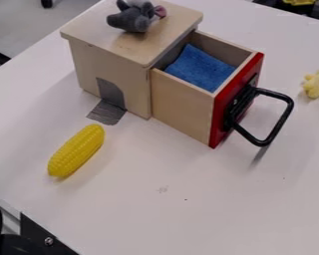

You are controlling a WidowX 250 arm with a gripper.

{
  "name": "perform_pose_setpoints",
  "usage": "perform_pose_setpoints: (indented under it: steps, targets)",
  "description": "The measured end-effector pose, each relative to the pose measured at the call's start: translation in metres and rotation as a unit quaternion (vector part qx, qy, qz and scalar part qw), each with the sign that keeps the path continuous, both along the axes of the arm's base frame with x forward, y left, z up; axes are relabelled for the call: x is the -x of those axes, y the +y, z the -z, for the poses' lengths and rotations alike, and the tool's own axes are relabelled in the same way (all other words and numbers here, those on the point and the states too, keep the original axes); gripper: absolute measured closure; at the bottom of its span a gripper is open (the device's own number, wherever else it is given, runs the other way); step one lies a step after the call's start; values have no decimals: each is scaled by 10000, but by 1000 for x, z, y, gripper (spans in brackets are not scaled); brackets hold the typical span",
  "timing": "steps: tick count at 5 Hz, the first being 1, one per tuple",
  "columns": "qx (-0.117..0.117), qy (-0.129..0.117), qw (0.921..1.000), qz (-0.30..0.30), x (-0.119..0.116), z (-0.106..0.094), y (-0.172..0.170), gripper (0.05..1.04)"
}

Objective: Close the drawer.

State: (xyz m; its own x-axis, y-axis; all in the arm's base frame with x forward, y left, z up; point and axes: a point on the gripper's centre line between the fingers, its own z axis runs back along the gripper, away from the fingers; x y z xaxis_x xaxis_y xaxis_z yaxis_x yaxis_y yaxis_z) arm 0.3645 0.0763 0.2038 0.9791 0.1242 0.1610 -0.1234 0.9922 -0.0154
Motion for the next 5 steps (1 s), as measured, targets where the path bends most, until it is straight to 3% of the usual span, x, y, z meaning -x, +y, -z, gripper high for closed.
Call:
perform_pose_setpoints:
  steps: [1,2,3,4,5]
  targets:
    - [46,202,9998,-7,0,14,0,83]
    - [100,173,9993,312,-9,12,-31,83]
    - [105,-103,9945,1037,-20,-4,-93,83]
    - [44,-99,9888,1488,-24,-1,-137,83]
    - [-55,23,9858,1681,-12,18,-188,83]
